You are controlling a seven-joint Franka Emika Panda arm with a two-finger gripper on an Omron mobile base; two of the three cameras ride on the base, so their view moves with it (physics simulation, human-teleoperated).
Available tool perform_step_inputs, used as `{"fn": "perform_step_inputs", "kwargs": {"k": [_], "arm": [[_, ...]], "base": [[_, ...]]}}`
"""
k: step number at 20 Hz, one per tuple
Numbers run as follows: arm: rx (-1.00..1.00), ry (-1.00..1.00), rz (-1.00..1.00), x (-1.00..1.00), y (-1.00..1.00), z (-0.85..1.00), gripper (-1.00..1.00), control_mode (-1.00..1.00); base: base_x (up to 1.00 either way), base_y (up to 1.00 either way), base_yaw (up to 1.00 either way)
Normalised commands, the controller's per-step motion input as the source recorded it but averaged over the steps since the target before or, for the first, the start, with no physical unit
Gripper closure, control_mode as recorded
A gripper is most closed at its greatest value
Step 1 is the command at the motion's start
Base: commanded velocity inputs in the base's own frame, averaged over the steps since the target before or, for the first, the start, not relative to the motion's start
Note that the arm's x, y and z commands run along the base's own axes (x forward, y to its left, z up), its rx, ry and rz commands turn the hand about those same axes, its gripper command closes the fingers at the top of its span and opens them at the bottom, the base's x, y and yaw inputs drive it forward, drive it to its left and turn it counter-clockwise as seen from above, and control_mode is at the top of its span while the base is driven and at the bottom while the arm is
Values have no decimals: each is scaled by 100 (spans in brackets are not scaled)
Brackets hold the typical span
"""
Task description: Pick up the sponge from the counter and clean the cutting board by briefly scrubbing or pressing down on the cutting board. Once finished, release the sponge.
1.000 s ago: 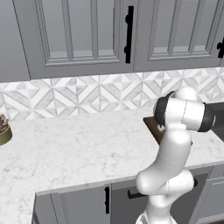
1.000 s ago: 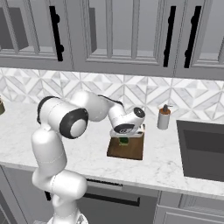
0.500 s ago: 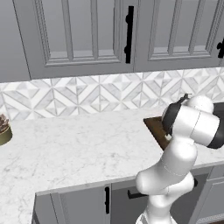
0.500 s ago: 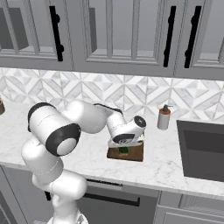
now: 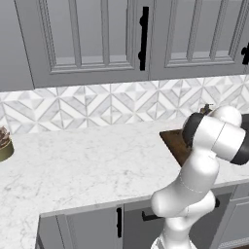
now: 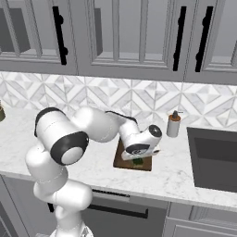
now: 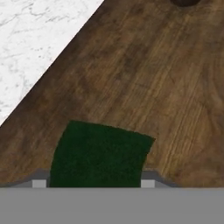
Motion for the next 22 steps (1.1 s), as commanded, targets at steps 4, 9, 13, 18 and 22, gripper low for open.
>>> {"fn": "perform_step_inputs", "kwargs": {"k": [4,9,13,18,22], "arm": [[0,0,7,0,-61,0,100,-100],[0,-4,14,26,-13,0,100,-100],[1,-8,21,67,6,0,100,-100],[0,-10,22,72,16,3,100,-100],[0,-12,22,62,18,9,100,-100]], "base": [[0,0,0],[0,0,0],[0,0,0],[0,0,0],[0,0,0]]}}
